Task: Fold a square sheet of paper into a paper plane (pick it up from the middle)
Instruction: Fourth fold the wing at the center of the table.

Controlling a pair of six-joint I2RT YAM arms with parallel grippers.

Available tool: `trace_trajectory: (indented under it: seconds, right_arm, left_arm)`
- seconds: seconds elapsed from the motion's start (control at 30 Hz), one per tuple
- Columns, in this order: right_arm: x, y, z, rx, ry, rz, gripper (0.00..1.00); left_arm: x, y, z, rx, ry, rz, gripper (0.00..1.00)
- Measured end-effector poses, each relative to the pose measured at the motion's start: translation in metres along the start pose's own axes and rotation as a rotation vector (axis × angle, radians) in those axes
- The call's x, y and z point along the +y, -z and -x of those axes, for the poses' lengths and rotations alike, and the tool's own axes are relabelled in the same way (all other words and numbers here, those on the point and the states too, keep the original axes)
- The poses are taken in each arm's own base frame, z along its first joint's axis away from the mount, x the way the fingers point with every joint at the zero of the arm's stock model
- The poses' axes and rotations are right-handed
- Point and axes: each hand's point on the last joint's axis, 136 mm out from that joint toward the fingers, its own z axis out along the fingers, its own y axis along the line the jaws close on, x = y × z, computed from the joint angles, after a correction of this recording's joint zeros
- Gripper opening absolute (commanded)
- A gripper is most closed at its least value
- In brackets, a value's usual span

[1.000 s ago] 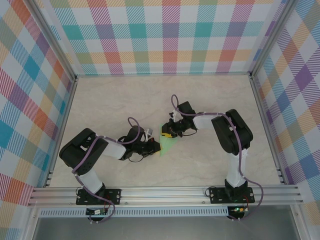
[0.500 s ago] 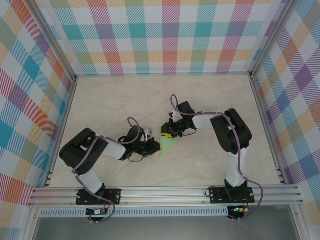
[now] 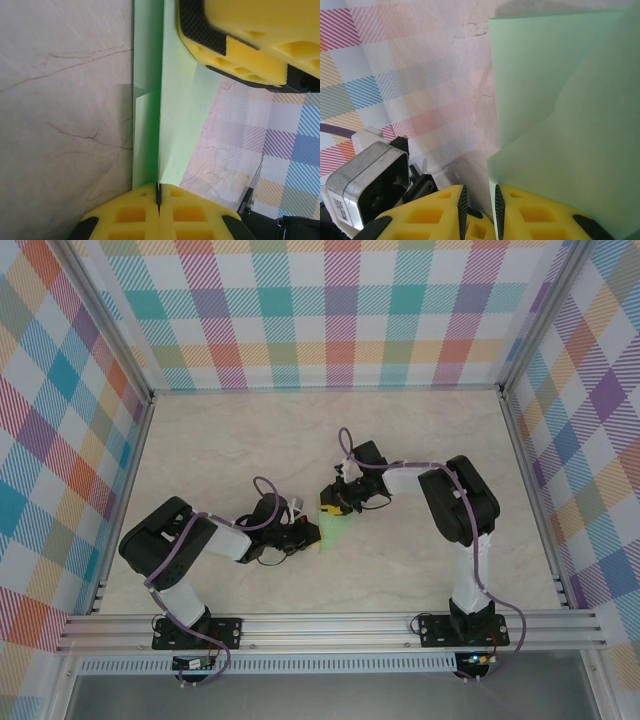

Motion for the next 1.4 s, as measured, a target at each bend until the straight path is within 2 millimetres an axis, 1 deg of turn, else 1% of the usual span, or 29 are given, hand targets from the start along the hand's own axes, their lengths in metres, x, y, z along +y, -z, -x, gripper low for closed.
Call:
trace_trajectory:
  seconds: [0.43, 0.47, 0.63, 0.77, 0.9, 1.1, 1.4]
  right_arm:
    - [-0.0022, -0.0043, 0.0006, 0.03, 0.003, -0.006, 0.24]
    - [-0.0021, -0.0045, 0.0009, 0.034, 0.002, -0.009, 0.24]
    - [-0.0033, -0.0053, 0.0001, 0.044, 0.008, -0.018, 0.24]
    - [-0.0038, -0.0055, -0.0005, 0.046, 0.017, -0.021, 0.23]
    - [-0.0041, -0.0054, -0.0005, 0.046, 0.019, -0.023, 0.23]
    - [-0.0042, -0.0056, -0.0011, 0.047, 0.027, -0.024, 0.23]
    - [-0.0044, -0.0056, -0.0015, 0.049, 0.034, -0.025, 0.23]
  left_arm:
    - [0.0001, 0.0, 0.0001, -0.002, -0.001, 0.0, 0.0]
    - [0.0002, 0.0, 0.0, -0.002, -0.001, 0.001, 0.01]
    - [-0.0011, 0.0008, 0.0001, 0.0, -0.009, 0.009, 0.12]
    - [-0.0006, 0.0044, 0.0001, 0.001, -0.032, 0.056, 0.12]
    - [0.0046, 0.008, -0.0023, 0.01, -0.041, 0.104, 0.09]
    - [0.0017, 0.0076, -0.0033, 0.014, -0.052, 0.105, 0.19]
    - [-0.0013, 0.0064, -0.0063, 0.026, -0.074, 0.121, 0.2]
